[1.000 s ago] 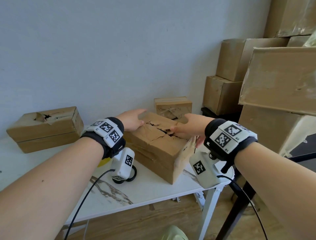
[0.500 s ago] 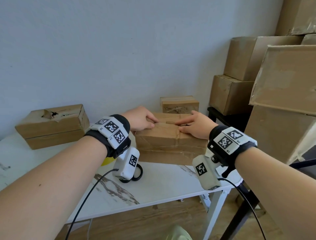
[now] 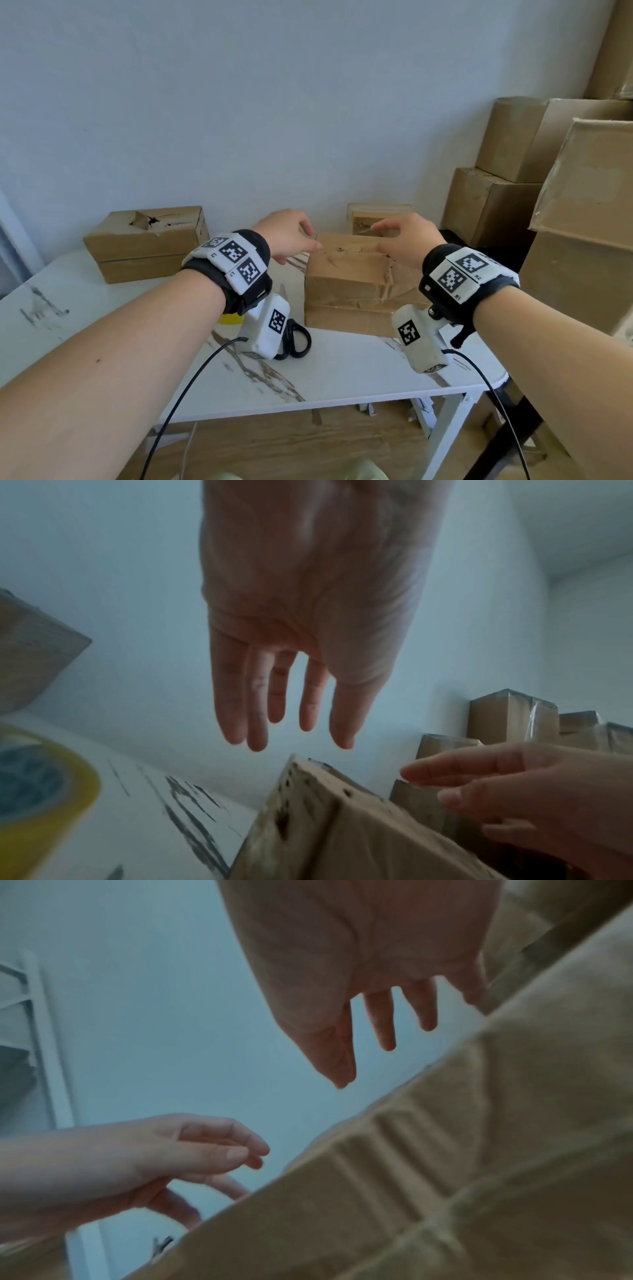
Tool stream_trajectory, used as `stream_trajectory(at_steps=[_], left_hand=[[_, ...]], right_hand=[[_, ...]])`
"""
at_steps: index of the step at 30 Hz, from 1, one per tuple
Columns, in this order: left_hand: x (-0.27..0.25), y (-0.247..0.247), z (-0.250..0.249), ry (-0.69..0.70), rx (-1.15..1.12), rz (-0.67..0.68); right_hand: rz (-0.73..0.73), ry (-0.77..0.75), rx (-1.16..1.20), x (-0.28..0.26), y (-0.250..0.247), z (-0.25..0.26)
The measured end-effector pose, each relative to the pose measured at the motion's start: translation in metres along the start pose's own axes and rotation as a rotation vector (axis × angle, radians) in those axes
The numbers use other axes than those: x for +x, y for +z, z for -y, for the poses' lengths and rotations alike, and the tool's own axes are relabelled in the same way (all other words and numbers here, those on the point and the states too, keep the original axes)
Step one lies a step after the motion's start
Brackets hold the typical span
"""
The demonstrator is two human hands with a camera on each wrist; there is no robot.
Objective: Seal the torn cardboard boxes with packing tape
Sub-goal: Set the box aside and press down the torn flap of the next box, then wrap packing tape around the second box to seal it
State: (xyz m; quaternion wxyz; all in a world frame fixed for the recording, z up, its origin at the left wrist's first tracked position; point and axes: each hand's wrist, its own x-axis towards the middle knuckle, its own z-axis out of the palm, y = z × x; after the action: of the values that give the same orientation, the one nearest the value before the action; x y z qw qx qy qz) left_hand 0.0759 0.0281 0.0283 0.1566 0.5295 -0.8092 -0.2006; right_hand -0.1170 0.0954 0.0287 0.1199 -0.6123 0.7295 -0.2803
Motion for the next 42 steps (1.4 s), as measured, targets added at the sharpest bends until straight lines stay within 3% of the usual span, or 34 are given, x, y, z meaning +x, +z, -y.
stream_trajectory(at_steps=[4, 8, 11, 14, 20, 25, 29, 32, 36, 40, 42], left_hand=[[-0.01, -0.025, 0.023, 0.013, 0.034, -0.077], [-0.025, -0.031, 0.057, -0.042, 0.098, -0.001], [-0.035, -0.026, 0.081, -0.11, 0.138, 0.117], [-0.039, -0.013, 0.096, -0.142, 0.179, 0.23], [-0.032, 0.0, 0.102, -0.102, 0.247, 0.295], [-0.024, -0.025, 0.097, -0.169, -0.101, 0.061], [-0.024, -0.045, 0.101, -0.221, -0.755, -0.209], [-0.026, -0.05, 0.102, -0.196, -0.996, -0.215], [-0.023, -0.05, 0.1, -0.148, -0.828, -0.151], [-0.019, -0.043, 0.092, -0.123, -0.505, -0.115], [-0.02, -0.04, 0.089, -0.116, -0.47, -0.123]], right_hand=[[0.05, -0.154, 0.0, 0.003, 0.021, 0.047], [0.189, -0.267, -0.094, 0.002, 0.058, 0.092], [0.281, -0.262, -0.178, 0.003, 0.084, 0.113], [0.275, -0.216, -0.205, 0.006, 0.099, 0.119], [0.271, -0.156, -0.191, 0.015, 0.104, 0.111], [0.213, -0.157, -0.202, 0.023, 0.098, 0.11], [0.262, -0.159, -0.074, 0.029, 0.092, 0.11], [0.329, -0.128, 0.168, 0.028, 0.09, 0.111], [0.278, -0.126, 0.251, 0.025, 0.088, 0.115], [0.2, -0.21, 0.051, 0.021, 0.091, 0.12], [0.187, -0.207, 0.025, 0.02, 0.091, 0.12]])
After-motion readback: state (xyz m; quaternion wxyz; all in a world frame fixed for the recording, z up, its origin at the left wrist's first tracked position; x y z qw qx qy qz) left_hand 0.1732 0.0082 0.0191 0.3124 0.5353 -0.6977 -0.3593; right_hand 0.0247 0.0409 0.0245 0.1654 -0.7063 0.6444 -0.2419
